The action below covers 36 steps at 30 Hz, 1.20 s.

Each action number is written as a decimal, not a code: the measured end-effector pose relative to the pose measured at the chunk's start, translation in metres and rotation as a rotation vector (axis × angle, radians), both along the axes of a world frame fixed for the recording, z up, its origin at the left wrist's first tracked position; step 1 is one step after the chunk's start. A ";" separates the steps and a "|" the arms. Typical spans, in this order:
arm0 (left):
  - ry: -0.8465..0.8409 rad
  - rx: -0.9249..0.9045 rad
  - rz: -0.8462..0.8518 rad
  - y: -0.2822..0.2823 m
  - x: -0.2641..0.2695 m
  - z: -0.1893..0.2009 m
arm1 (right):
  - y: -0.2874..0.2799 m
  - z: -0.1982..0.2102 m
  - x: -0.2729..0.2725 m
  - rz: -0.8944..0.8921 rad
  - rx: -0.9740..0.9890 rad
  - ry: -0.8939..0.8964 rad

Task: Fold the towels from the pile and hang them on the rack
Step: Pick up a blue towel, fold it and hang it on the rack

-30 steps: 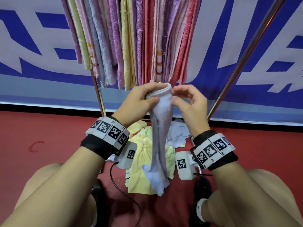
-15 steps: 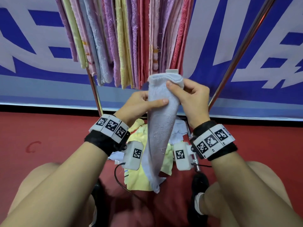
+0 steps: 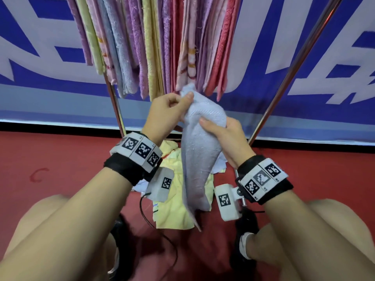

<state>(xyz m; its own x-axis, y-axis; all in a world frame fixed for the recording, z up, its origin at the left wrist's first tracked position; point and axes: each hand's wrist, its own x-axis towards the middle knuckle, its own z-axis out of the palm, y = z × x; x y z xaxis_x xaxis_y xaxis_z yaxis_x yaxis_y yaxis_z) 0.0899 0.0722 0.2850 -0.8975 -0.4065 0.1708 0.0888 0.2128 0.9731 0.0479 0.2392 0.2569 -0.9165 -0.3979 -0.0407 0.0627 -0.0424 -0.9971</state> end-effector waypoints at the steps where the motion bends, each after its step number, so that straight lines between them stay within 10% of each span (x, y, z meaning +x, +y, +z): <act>1: -0.017 0.030 0.025 0.005 0.002 -0.005 | 0.000 -0.001 0.000 -0.031 -0.045 -0.013; 11: -0.166 -0.135 -0.077 0.015 0.001 -0.029 | 0.003 0.005 -0.008 -0.162 -0.153 -0.050; 25: -0.116 0.257 -0.085 0.022 -0.001 -0.034 | 0.007 0.018 -0.015 -0.148 -0.269 -0.031; 36: -0.112 -0.091 -0.130 0.018 0.002 -0.028 | 0.010 0.017 -0.023 -0.180 -0.299 -0.029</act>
